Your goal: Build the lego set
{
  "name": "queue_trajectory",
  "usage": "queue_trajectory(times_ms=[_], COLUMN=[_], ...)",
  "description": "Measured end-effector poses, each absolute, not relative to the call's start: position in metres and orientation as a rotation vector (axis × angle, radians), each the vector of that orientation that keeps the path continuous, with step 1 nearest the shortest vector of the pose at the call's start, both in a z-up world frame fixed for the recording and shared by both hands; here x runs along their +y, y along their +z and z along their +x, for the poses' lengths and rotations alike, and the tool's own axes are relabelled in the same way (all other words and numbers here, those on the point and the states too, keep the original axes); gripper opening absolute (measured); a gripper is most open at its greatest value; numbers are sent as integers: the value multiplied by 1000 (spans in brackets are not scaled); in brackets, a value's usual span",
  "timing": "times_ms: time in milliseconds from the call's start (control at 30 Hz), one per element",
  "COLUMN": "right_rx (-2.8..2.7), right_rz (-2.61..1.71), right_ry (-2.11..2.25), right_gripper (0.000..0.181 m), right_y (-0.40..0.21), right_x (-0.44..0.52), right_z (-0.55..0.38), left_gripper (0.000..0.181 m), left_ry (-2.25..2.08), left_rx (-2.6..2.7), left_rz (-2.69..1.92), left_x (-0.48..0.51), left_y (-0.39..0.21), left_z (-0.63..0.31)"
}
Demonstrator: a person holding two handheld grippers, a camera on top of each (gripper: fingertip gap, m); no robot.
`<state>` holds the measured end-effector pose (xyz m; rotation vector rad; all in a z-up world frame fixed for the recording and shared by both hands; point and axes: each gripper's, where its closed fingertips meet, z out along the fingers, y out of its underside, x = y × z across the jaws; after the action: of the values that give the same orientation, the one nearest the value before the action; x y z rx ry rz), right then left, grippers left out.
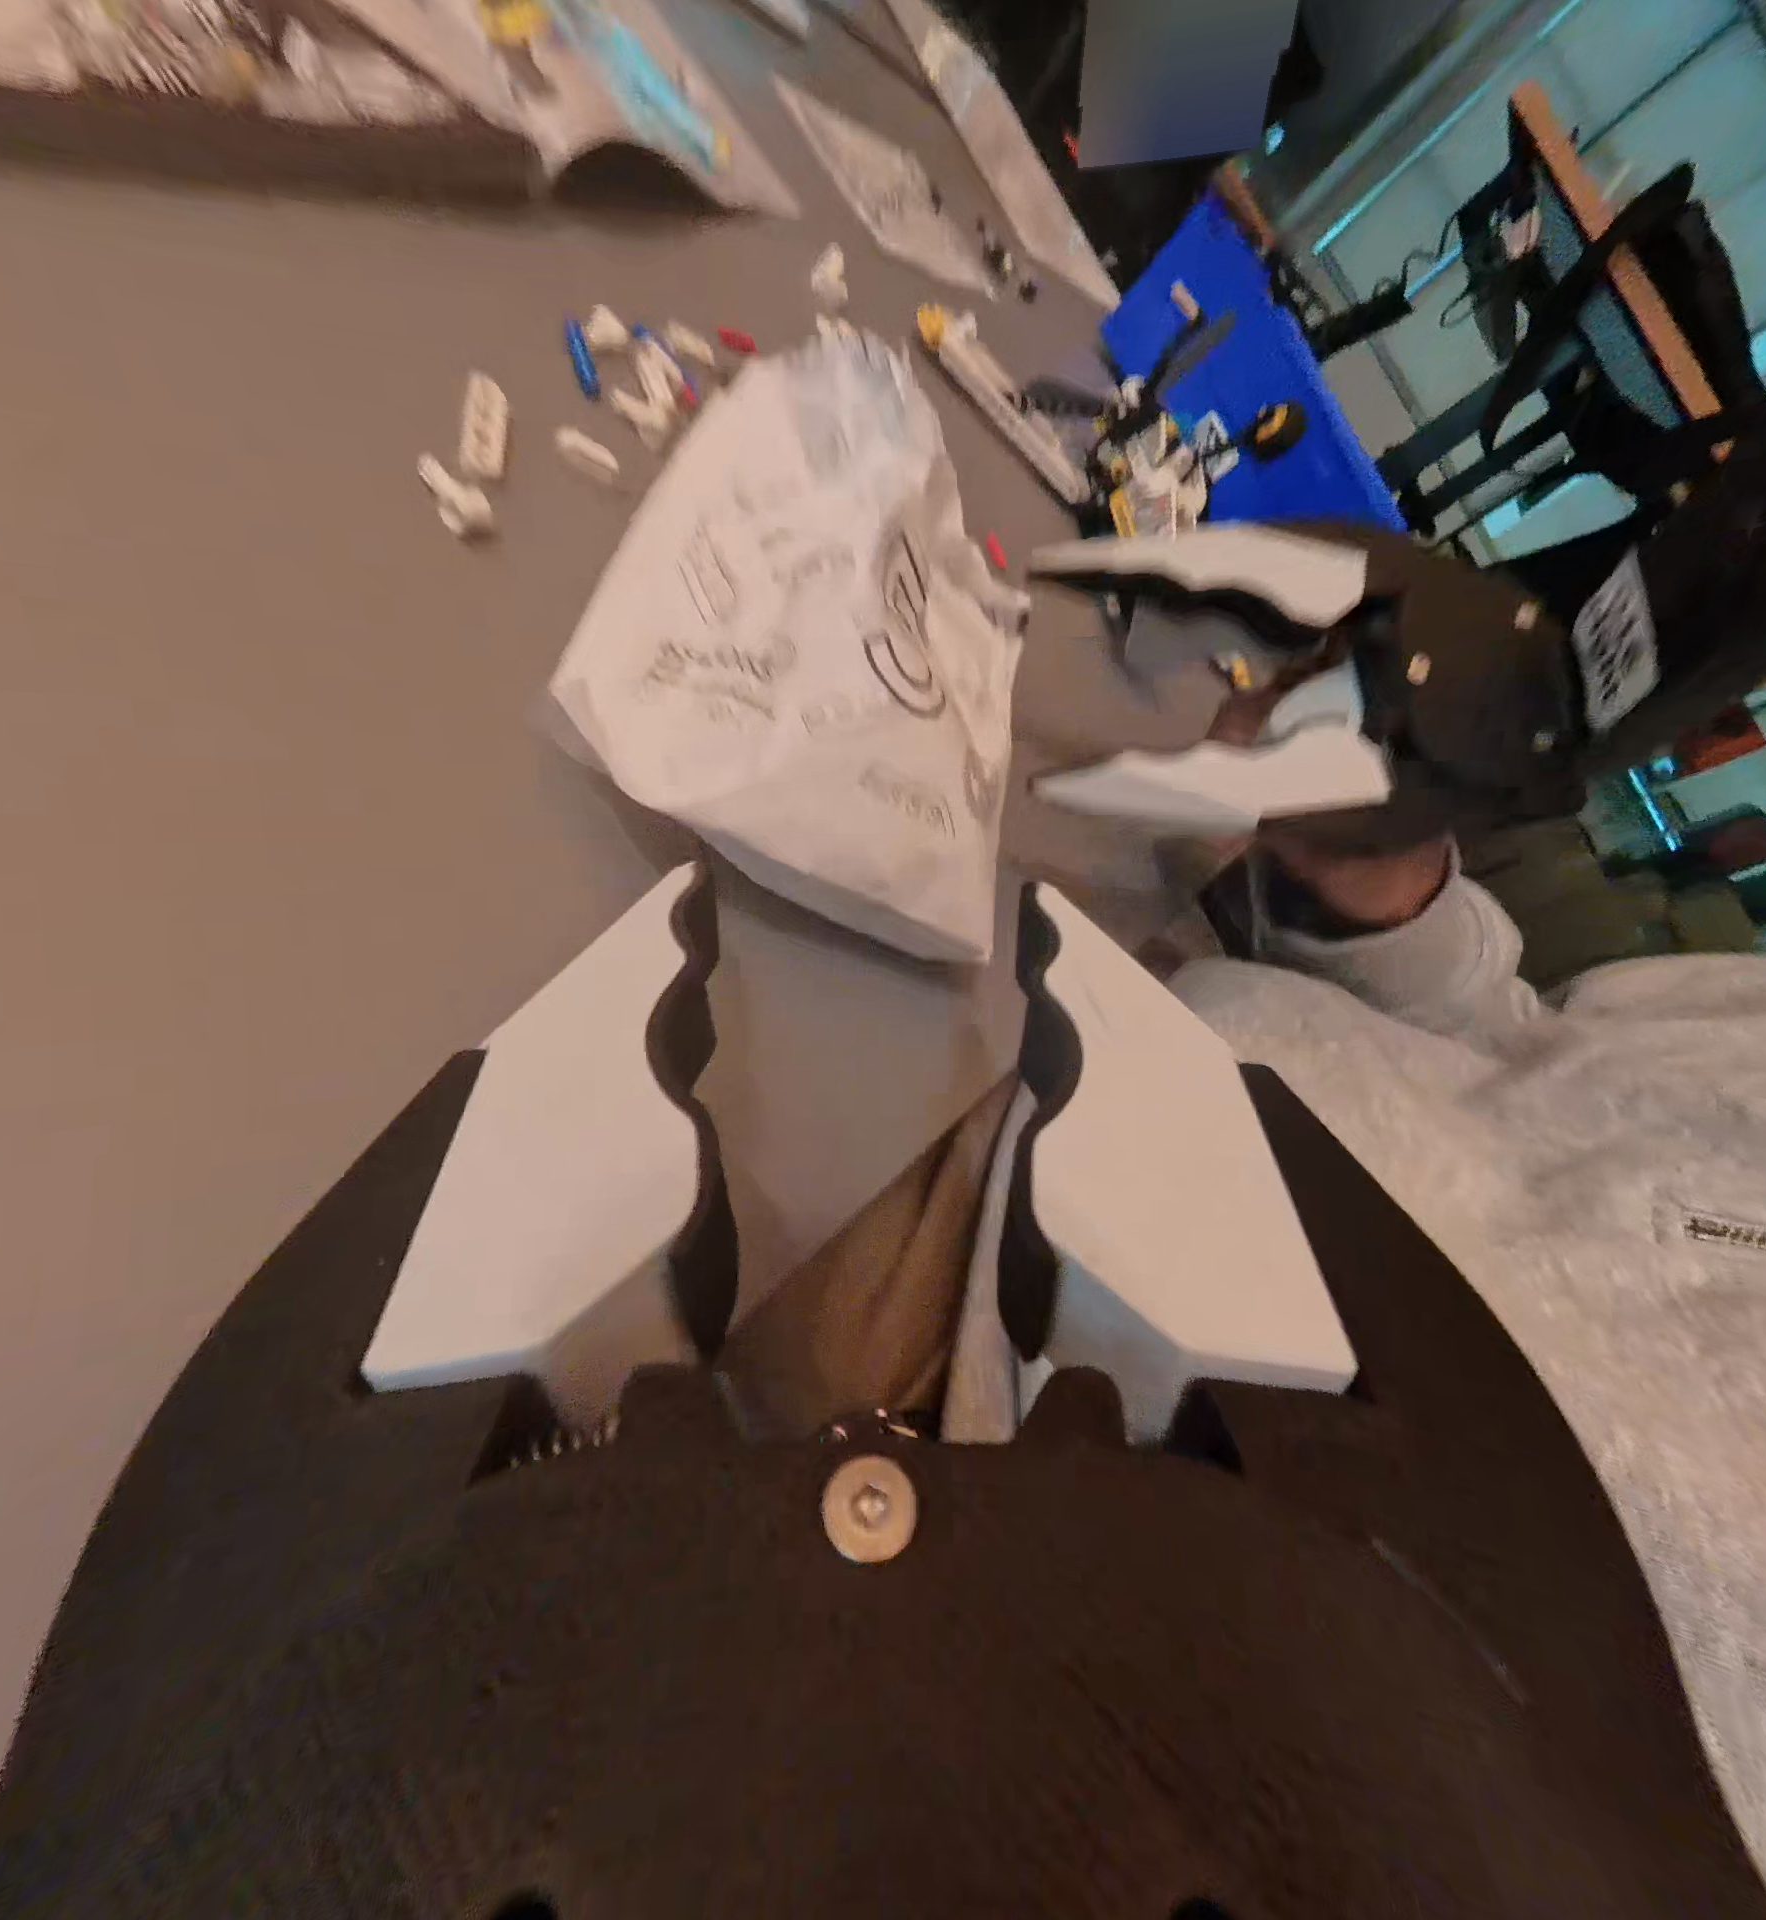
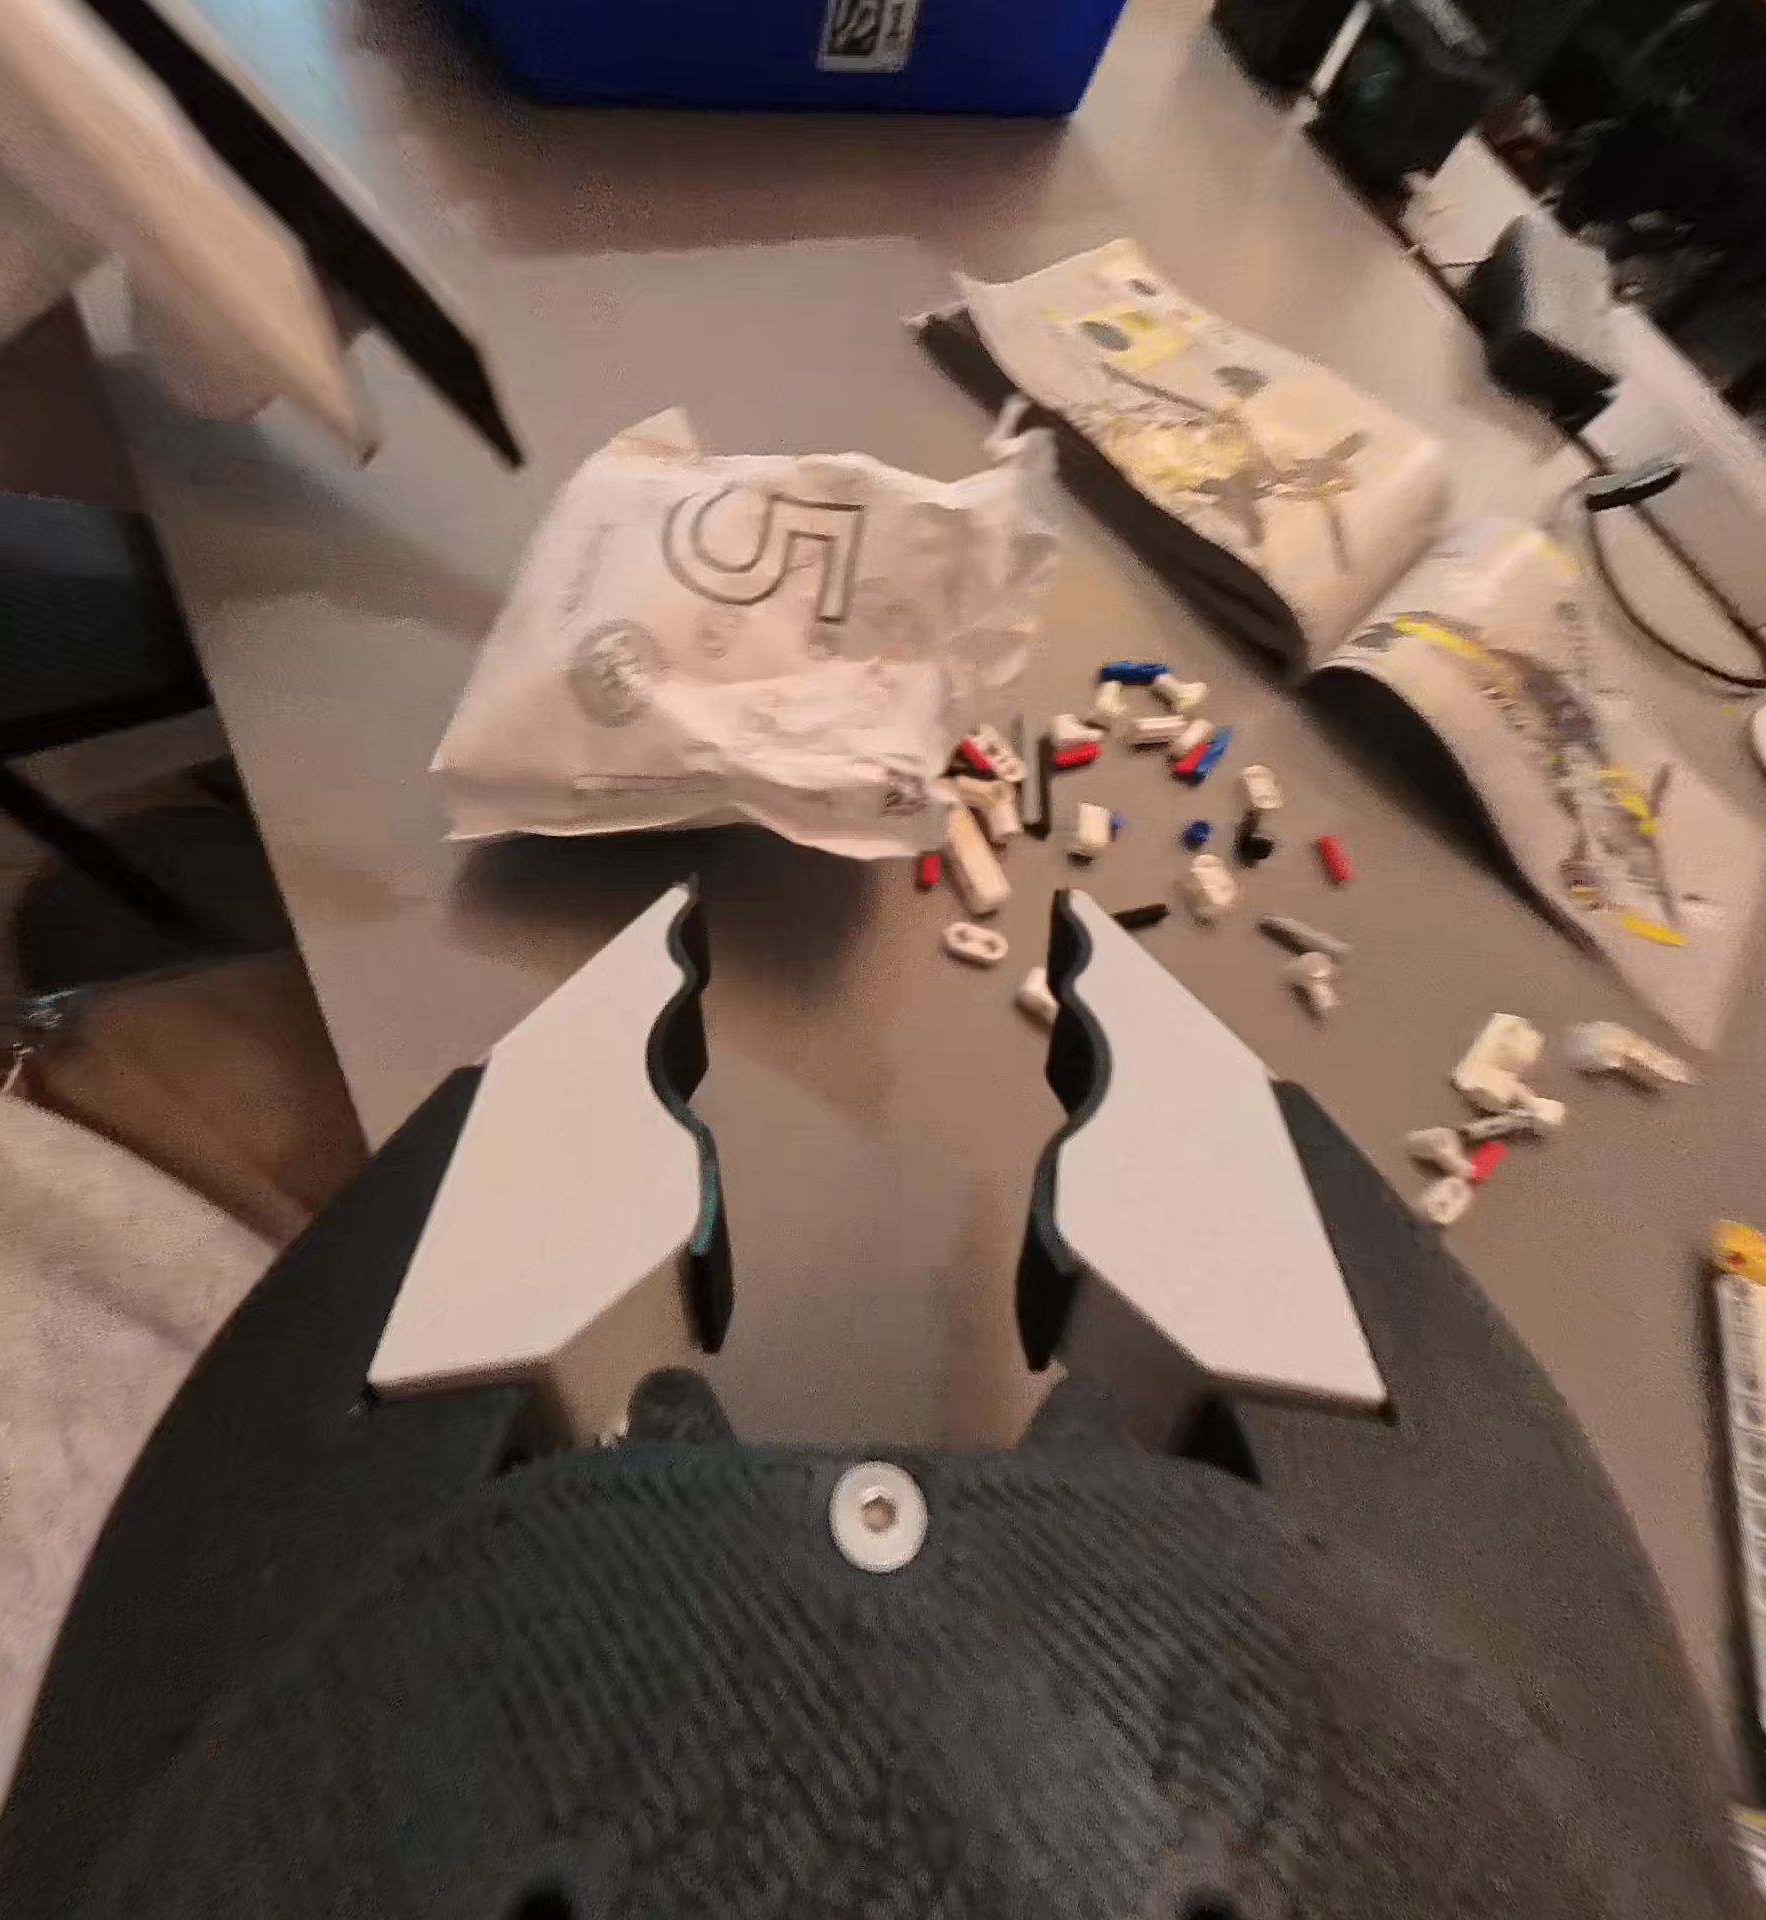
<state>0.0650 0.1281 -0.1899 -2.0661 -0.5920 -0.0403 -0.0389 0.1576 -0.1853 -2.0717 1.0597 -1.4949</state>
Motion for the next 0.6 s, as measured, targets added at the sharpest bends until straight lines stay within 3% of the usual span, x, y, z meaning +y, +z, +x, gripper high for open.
queue_trajectory(times_ms=[133,233,267,300,367,433,600], right_rx=[-592,-653,-688,-730,-822,-847,-786], right_rz=[-1928,-1978,-2065,-2132,-2119,-2021,-1958], right_ry=[213,466,532,566,581,607,574], right_gripper=[81,78,85,73,27,0,0], right_y=[-161,-174,-188,-199,-203,-194,-185], right_x=[139,143,139,133,121,112,116], right_z=[52,31,23,16,2,-12,-11], left_gripper=[74,73,72,71,69,62,53], left_ry=[-1377,-1358,-1364,-1371,-1366,-1436,-1640], left_rx=[1163,1165,1143,1119,1070,1035,964], left_rz=[-2101,-2076,-2082,-2089,-2101,-2099,-2087], left_x=[131,129,132,134,143,144,144], left_y=[-208,-208,-207,-207,-208,-206,-197], left_z=[-33,-22,-19,-17,-18,-18,-15])
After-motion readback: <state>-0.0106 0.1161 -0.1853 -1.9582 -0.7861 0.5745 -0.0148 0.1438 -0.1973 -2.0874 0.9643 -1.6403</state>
